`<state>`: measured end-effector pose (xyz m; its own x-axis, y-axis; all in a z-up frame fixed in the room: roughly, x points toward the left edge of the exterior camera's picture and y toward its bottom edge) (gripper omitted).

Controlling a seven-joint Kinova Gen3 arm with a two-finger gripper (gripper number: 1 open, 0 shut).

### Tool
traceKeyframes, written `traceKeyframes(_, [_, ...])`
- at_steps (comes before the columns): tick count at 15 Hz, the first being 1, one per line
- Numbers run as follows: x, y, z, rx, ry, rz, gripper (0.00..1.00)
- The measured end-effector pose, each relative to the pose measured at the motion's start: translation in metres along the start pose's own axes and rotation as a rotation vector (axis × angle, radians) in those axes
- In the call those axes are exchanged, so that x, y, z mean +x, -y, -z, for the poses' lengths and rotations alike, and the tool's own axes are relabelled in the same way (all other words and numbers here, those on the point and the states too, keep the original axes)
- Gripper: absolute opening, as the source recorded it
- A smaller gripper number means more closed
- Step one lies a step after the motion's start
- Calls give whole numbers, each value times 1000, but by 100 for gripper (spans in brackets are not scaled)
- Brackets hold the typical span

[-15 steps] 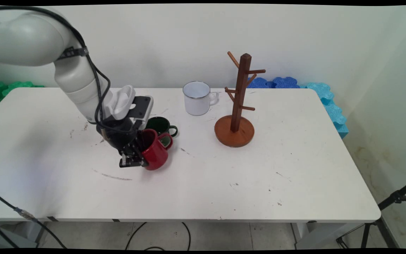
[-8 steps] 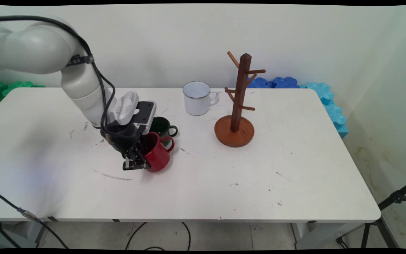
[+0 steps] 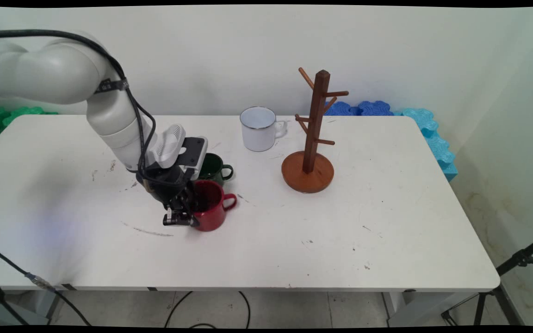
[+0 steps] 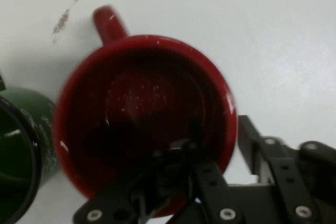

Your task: Place the picked object on the table

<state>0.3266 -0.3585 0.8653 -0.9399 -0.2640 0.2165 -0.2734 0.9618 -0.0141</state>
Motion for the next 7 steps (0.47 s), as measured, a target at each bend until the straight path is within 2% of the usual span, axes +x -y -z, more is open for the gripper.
traceKeyframes(7, [3, 0, -5, -6, -26, 7, 100])
